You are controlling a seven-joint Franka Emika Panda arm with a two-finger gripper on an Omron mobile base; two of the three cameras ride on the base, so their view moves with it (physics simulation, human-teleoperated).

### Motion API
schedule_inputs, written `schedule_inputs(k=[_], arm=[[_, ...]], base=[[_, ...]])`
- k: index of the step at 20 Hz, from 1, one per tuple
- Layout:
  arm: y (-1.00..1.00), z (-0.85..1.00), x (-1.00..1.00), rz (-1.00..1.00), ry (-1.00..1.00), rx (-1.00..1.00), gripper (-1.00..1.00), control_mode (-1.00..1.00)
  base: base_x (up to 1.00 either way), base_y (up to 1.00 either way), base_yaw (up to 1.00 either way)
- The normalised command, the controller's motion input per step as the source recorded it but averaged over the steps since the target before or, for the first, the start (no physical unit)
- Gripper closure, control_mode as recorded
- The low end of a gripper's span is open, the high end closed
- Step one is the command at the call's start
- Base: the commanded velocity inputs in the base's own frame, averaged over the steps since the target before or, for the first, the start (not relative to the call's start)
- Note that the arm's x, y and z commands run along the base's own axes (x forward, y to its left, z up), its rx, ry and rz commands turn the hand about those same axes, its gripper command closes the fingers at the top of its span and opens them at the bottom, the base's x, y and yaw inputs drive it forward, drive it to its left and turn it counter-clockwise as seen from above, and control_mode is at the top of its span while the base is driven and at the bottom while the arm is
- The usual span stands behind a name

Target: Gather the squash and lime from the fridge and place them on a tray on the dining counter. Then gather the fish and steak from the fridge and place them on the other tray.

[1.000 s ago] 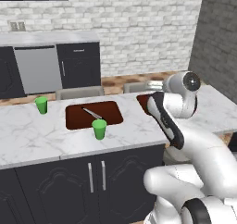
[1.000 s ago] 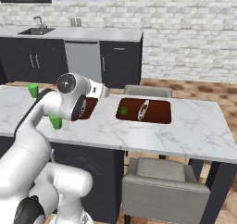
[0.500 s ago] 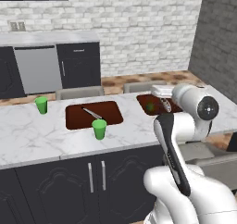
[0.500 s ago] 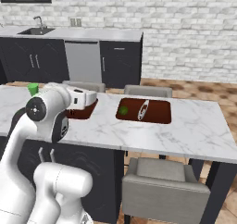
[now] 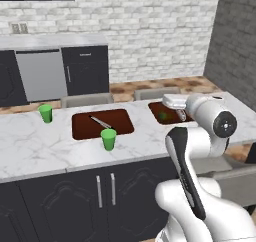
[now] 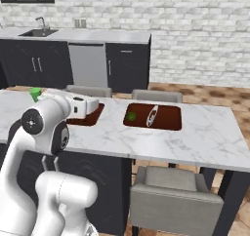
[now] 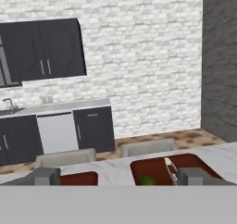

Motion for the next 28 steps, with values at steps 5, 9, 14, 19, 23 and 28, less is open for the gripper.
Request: schedule_inputs(k=[5, 9, 14, 19, 23, 28], arm=[[0.00, 0.00, 0.00, 0.00, 0.00, 0.00, -1.00, 1.00], [0.00, 0.00, 0.00, 0.00, 0.00, 0.00, -1.00, 1.00], [0.00, 0.00, 0.00, 0.00, 0.00, 0.00, -1.00, 1.00], [0.00, 0.00, 0.00, 0.00, 0.00, 0.00, -1.00, 1.00], [0.00, 0.00, 0.00, 0.00, 0.00, 0.00, -1.00, 1.00], [0.00, 0.00, 0.00, 0.00, 0.00, 0.00, -1.00, 1.00]], base=[[-0.26, 0.96, 0.11], [-0.01, 1.00, 0.22], [0.00, 0.87, 0.42], [0.00, 0.60, 0.55], [0.00, 0.42, 0.59], [0.07, 0.22, 0.61]])
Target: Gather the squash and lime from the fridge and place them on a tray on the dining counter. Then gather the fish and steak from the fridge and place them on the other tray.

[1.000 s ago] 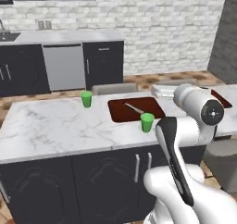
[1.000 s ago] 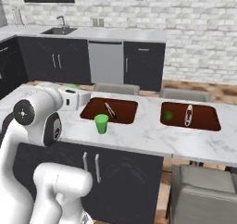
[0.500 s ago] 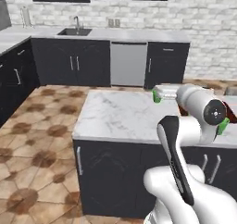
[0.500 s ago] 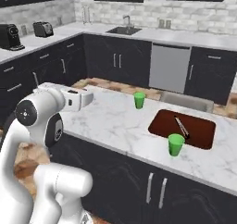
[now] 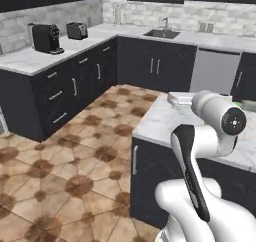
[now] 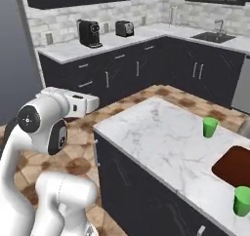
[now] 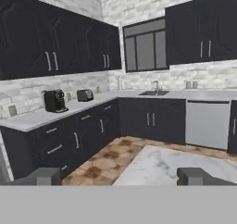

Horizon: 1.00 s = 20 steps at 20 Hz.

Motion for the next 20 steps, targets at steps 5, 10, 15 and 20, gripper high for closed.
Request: schedule_inputs(k=[5, 10, 15, 20], arm=[[0.00, 0.00, 0.00, 0.00, 0.00, 0.00, -1.00, 1.00], [0.00, 0.00, 0.00, 0.00, 0.00, 0.00, -1.00, 1.00], [0.00, 0.00, 0.00, 0.00, 0.00, 0.00, -1.00, 1.00], [0.00, 0.00, 0.00, 0.00, 0.00, 0.00, -1.00, 1.00]], base=[[0.26, 0.12, 0.58], [0.35, 0.12, 0.53], [0.40, 0.10, 0.50], [0.43, 0.04, 0.49]])
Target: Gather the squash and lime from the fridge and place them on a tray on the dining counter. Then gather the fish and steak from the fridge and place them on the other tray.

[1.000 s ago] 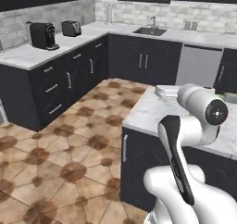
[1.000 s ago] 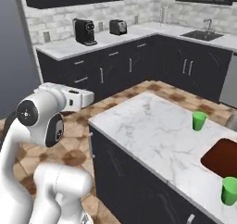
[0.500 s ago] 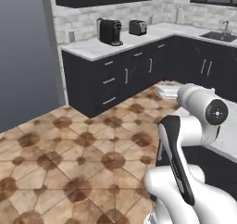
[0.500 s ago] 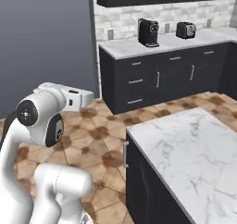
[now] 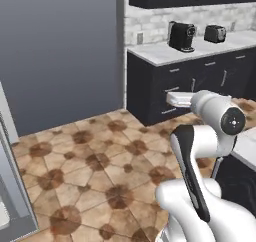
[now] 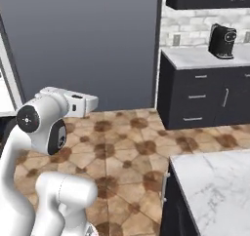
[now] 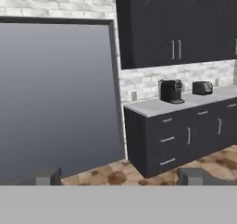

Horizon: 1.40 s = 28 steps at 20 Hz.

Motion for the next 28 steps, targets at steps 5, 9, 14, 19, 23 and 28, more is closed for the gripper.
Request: schedule_inputs(k=[5, 9, 14, 19, 23, 28], arm=[[0.00, 0.00, 0.00, 0.00, 0.00, 0.00, -1.00, 1.00], [0.00, 0.00, 0.00, 0.00, 0.00, 0.00, -1.00, 1.00], [0.00, 0.00, 0.00, 0.00, 0.00, 0.00, -1.00, 1.00], [0.00, 0.00, 0.00, 0.00, 0.00, 0.00, -1.00, 1.00], [0.00, 0.00, 0.00, 0.00, 0.00, 0.00, -1.00, 1.00], [0.00, 0.00, 0.00, 0.00, 0.00, 0.00, -1.00, 1.00]], base=[[0.50, 0.00, 0.50], [0.40, -0.01, 0.53], [0.26, -0.10, 0.55], [0.01, -0.47, 0.53], [0.06, -0.53, 0.49], [0.06, -0.55, 0.48]])
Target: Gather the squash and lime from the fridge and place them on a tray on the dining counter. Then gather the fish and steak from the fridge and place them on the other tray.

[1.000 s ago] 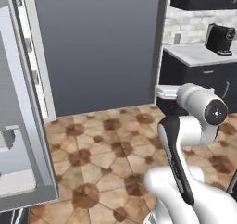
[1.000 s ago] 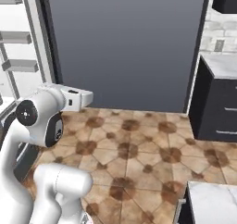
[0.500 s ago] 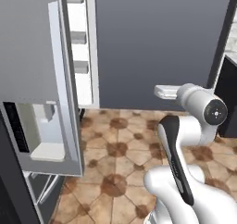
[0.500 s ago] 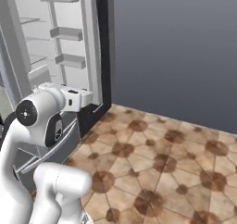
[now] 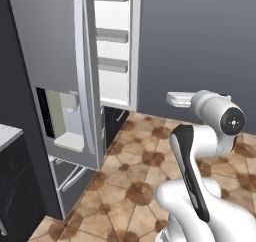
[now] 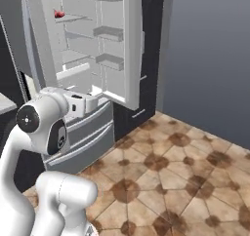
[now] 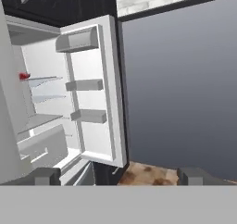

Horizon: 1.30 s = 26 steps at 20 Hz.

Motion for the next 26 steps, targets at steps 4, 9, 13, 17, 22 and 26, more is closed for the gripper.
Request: schedule_inputs(k=[4, 9, 13, 17, 22, 26], arm=[[0.00, 0.00, 0.00, 0.00, 0.00, 0.00, -1.00, 1.00], [0.00, 0.00, 0.00, 0.00, 0.00, 0.00, -1.00, 1.00], [0.00, 0.00, 0.00, 0.00, 0.00, 0.00, -1.00, 1.00], [0.00, 0.00, 0.00, 0.00, 0.00, 0.00, -1.00, 1.00], [0.00, 0.00, 0.00, 0.00, 0.00, 0.00, -1.00, 1.00], [0.00, 0.00, 0.00, 0.00, 0.00, 0.00, -1.00, 1.00]], base=[[0.16, -0.50, 0.48], [0.26, -0.60, 0.42], [0.21, -0.78, 0.34], [0.05, -0.74, 0.23], [-0.01, -0.32, 0.08], [0.28, -0.24, -0.10]])
